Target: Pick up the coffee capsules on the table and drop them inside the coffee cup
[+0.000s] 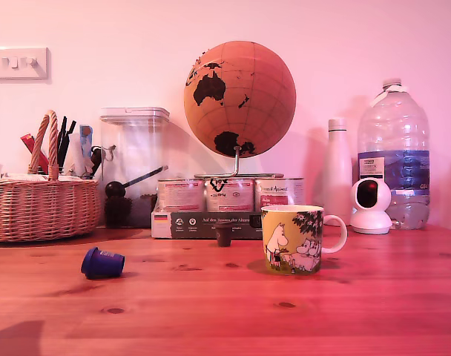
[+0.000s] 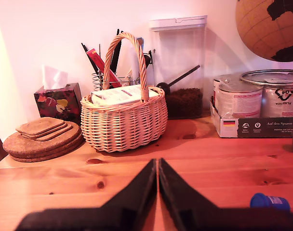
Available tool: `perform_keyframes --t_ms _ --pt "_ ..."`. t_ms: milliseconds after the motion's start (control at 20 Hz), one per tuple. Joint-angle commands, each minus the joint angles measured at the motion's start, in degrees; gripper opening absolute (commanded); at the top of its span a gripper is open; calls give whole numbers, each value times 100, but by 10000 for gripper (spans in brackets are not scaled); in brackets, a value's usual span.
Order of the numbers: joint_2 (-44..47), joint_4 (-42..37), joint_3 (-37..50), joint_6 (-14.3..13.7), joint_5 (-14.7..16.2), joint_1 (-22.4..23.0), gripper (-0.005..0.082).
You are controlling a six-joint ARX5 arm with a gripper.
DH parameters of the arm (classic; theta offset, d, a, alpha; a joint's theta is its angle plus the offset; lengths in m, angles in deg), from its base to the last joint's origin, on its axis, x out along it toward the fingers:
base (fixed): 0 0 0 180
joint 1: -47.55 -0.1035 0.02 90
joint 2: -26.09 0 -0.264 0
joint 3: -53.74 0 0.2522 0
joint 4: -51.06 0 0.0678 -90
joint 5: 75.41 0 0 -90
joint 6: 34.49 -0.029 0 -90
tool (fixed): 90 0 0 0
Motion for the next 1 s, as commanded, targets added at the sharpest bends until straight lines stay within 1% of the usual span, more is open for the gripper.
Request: perform_keyframes --t_ms 0,250,350,500,550,650,700,750,800,900,950 --pt "-83 389 138 260 1012 -57 -24" --pt "-83 382 138 260 1014 -57 -24" --pt "-83 251 138 286 1014 -57 -24" --pt "-83 -243 42 708 1143 -57 -24" --pt "-81 -254 -72 741 1169 -57 -24" --pt "-81 -254 -282 979 1180 -57 -24" --pt "-81 -249 -369 979 1193 -55 -24" --pt "-74 -251 -433 1113 1233 -50 -24" --pt "-17 -251 -474 1189 1311 -44 -24" --pt "210 -256 -487 1235 1414 -35 -24" --pt "398 -258 -487 1272 1534 -7 -24"
